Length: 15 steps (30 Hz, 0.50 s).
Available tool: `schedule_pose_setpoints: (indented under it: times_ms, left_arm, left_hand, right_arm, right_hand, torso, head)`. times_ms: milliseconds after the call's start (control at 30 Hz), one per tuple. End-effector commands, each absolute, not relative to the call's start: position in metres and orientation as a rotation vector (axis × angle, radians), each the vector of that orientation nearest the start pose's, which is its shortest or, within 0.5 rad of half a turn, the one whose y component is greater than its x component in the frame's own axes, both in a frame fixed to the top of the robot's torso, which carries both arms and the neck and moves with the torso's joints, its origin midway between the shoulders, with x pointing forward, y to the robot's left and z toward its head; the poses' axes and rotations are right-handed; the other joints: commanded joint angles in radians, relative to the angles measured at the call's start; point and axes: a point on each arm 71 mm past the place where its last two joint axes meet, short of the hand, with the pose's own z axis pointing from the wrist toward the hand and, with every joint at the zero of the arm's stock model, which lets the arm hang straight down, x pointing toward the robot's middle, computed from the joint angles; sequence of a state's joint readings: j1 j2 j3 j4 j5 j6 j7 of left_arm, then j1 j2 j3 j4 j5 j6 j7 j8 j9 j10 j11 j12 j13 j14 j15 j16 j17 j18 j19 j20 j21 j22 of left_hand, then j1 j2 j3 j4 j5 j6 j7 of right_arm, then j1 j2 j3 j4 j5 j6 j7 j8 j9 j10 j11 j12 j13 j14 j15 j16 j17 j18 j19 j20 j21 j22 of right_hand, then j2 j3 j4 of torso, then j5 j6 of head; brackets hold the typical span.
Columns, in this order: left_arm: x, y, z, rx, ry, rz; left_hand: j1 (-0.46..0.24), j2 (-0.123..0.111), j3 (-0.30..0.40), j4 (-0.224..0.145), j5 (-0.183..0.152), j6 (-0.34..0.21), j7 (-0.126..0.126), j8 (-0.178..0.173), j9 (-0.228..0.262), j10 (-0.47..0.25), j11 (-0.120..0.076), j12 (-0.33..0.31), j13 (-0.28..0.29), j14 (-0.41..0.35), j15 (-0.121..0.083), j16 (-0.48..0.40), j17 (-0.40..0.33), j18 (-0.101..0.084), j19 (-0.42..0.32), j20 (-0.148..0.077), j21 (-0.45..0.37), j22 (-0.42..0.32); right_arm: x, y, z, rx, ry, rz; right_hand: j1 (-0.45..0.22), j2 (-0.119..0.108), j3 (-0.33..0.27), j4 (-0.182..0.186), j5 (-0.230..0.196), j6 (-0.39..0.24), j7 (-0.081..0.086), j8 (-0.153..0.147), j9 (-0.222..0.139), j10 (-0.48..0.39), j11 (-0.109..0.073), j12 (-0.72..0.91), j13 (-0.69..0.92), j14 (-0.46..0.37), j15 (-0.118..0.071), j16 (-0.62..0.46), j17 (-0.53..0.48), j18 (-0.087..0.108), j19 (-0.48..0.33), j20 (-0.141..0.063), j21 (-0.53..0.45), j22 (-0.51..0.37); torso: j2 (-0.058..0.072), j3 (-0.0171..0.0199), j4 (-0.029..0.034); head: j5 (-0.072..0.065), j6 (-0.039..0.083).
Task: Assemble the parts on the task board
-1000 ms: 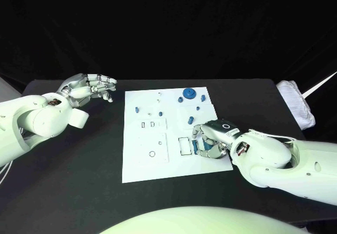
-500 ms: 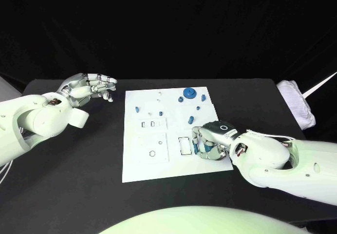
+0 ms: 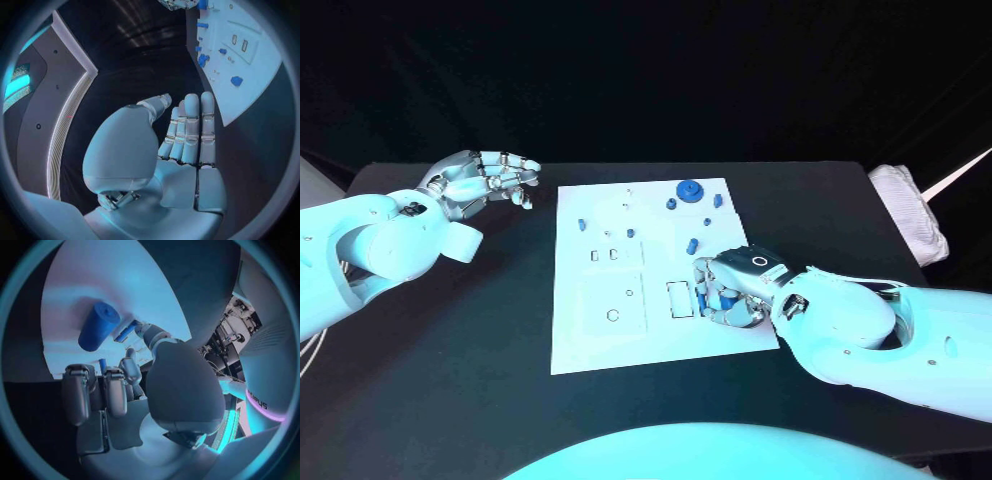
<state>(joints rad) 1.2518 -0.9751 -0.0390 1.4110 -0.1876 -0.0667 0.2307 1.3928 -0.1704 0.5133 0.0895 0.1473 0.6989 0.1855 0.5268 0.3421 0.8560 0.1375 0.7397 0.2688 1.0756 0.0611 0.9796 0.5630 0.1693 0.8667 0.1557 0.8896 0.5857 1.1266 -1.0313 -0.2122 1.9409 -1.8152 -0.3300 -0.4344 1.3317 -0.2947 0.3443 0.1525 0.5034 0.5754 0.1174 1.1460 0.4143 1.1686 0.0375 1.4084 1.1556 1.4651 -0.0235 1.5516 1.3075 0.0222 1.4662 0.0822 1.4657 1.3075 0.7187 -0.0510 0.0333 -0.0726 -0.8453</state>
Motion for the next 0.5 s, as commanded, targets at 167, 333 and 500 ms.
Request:
schedule_pose_setpoints:
  times_ms: [167, 333, 500]
  left_arm:
    - [0.5047, 0.2965, -0.1647, -0.963, 1.613, -1.414]
    - [0.5045, 0.2967, -0.1646, -0.963, 1.613, -1.413]
    - [0.5044, 0.2969, -0.1646, -0.964, 1.613, -1.413]
  left_hand:
    - [-0.011, 0.001, -0.003, -0.004, -0.003, -0.007, 0.033, 0.003, -0.001, -0.007, 0.0, 0.003, -0.001, -0.005, 0.002, 0.003, -0.001, 0.013, 0.0, 0.006, -0.006, 0.0]
    - [-0.011, 0.001, -0.003, -0.004, -0.003, -0.007, 0.033, 0.003, -0.001, -0.007, 0.0, 0.003, -0.001, -0.005, 0.002, 0.003, -0.001, 0.013, 0.0, 0.006, -0.006, 0.0]
    - [-0.011, 0.001, -0.003, -0.004, -0.003, -0.007, 0.033, 0.003, -0.001, -0.007, 0.0, 0.003, -0.001, -0.005, 0.002, 0.003, -0.001, 0.013, 0.0, 0.006, -0.006, 0.0]
  right_arm:
    - [0.3593, -0.1821, -0.2329, -0.398, 1.771, 0.463]
    - [0.36, -0.1821, -0.2339, -0.402, 1.778, 0.456]
    - [0.3605, -0.1814, -0.2342, -0.4, 1.777, 0.453]
  right_hand:
    - [-0.005, 0.0, 0.012, -0.002, 0.005, 0.004, -0.008, 0.009, 0.003, 0.009, -0.001, 0.004, 0.0, 0.099, -0.007, 0.005, 0.245, -0.002, 0.077, -0.007, 0.001, 0.237]
    - [-0.004, -0.001, 0.014, -0.005, 0.0, 0.003, -0.009, 0.011, 0.004, 0.009, -0.002, 0.004, 0.0, 0.099, -0.008, 0.005, 0.245, -0.002, 0.077, -0.008, 0.002, 0.237]
    - [-0.002, -0.001, 0.018, -0.009, -0.011, 0.002, -0.011, 0.014, 0.006, 0.01, -0.003, 0.004, -0.001, 0.1, -0.01, 0.005, 0.246, -0.003, 0.078, -0.01, 0.003, 0.237]
  torso:
    - [0.001, -0.0003, 0.0001]
    - [0.001, -0.0005, 0.0004]
    - [0.0, -0.0003, 0.0004]
  head:
    - [0.001, -0.002]
    - [0.001, -0.003]
    - [0.001, -0.004]
